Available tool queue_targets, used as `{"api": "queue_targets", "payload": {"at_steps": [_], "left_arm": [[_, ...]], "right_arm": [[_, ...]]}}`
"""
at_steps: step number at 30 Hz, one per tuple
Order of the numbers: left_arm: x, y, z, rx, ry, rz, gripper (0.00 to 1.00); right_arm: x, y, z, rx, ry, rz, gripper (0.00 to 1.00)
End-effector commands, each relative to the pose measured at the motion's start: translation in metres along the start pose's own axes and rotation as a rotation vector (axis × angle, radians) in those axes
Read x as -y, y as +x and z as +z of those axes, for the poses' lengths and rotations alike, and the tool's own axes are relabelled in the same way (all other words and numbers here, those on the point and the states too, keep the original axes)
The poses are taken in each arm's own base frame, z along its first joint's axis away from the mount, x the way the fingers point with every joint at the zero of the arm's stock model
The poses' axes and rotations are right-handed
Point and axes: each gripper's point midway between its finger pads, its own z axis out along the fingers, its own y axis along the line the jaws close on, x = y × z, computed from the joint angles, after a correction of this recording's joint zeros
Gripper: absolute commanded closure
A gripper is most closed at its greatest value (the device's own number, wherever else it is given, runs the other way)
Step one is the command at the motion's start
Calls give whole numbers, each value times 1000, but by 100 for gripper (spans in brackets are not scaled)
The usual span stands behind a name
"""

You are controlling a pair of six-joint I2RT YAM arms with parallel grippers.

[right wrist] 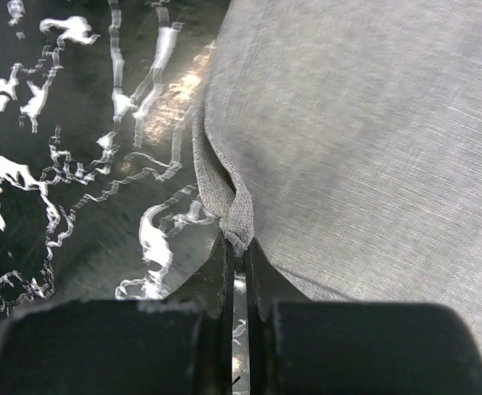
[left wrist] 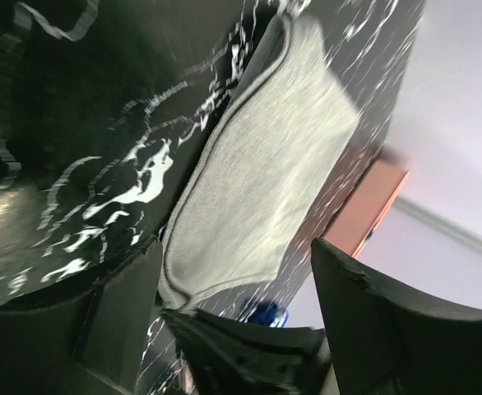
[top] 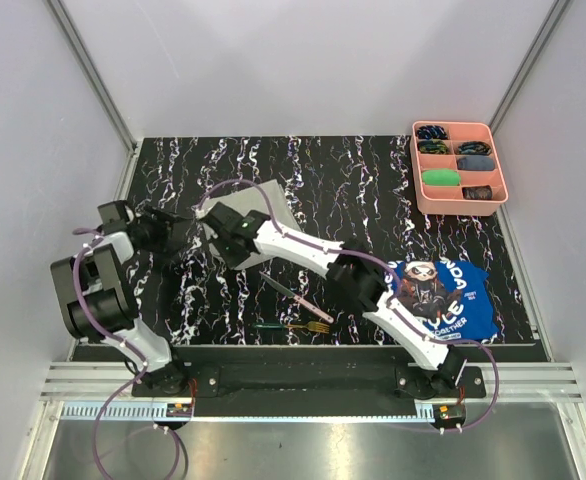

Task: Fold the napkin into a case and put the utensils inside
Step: Pick up the lower triangle-folded napkin from the center of the board.

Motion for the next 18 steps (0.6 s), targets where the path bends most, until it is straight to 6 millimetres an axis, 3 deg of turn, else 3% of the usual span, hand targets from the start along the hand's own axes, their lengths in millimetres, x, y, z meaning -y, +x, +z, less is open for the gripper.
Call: {"api": "queue_targets", "payload": {"at_steps": [1,9,18], "left_arm": [[35,7,15,-39,65,90,24],[47,6,39,-24,29,121,24],[33,-4,52,13,-58,113,25]], "right_arm": [[-5,-61,-65,181,-146,92,100],[10,-66,-101,273,-295,234,100],[31,-74,-122,340,-343,303,100]]}}
